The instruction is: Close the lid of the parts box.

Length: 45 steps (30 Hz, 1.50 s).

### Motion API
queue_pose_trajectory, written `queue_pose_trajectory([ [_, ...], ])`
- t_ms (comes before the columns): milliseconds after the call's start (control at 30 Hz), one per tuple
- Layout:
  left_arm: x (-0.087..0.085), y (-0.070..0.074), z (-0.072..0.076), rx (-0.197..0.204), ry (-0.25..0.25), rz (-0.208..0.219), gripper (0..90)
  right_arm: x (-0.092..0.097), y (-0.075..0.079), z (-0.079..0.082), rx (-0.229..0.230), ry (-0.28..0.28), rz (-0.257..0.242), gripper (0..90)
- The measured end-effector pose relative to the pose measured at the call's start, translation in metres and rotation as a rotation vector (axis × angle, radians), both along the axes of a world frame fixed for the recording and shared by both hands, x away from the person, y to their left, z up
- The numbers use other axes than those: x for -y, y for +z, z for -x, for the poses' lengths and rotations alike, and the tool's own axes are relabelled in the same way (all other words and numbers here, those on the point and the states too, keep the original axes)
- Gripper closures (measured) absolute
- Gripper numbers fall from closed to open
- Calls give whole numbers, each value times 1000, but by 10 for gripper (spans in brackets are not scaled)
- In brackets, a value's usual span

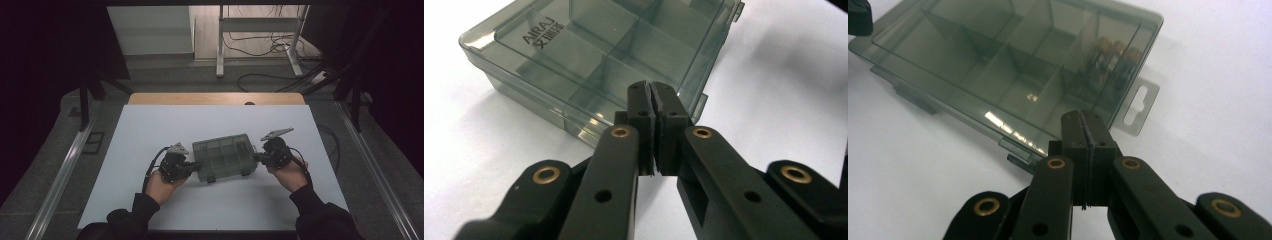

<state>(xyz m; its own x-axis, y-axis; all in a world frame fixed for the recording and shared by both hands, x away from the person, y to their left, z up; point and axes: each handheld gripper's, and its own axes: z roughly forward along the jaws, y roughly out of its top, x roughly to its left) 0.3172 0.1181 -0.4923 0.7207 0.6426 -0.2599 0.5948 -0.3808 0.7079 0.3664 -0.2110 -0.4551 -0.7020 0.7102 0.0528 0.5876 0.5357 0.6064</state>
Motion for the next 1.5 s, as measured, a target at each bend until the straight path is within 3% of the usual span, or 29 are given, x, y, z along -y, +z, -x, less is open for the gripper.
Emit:
queue_pose_trajectory([
  [300,4,-5,2,-22,3,-20,876,-5,-10,1,-20,4,30,895],
  [467,9,-3,13,-14,-28,-46,871,-6,-11,2,-8,5,36,895],
  [567,12,-5,18,-26,-32,-38,871,-5,-11,2,-8,4,35,895],
  [733,21,-17,26,-58,-39,-105,871,-5,-11,3,-10,2,34,895],
  [1033,19,-22,19,-63,-15,-142,883,-6,-10,4,-18,0,32,895],
  [1233,15,-23,12,-62,14,-134,884,-8,-10,8,-19,4,41,895],
  [1500,14,-24,10,-59,15,-130,887,-10,-10,9,-11,6,47,895],
])
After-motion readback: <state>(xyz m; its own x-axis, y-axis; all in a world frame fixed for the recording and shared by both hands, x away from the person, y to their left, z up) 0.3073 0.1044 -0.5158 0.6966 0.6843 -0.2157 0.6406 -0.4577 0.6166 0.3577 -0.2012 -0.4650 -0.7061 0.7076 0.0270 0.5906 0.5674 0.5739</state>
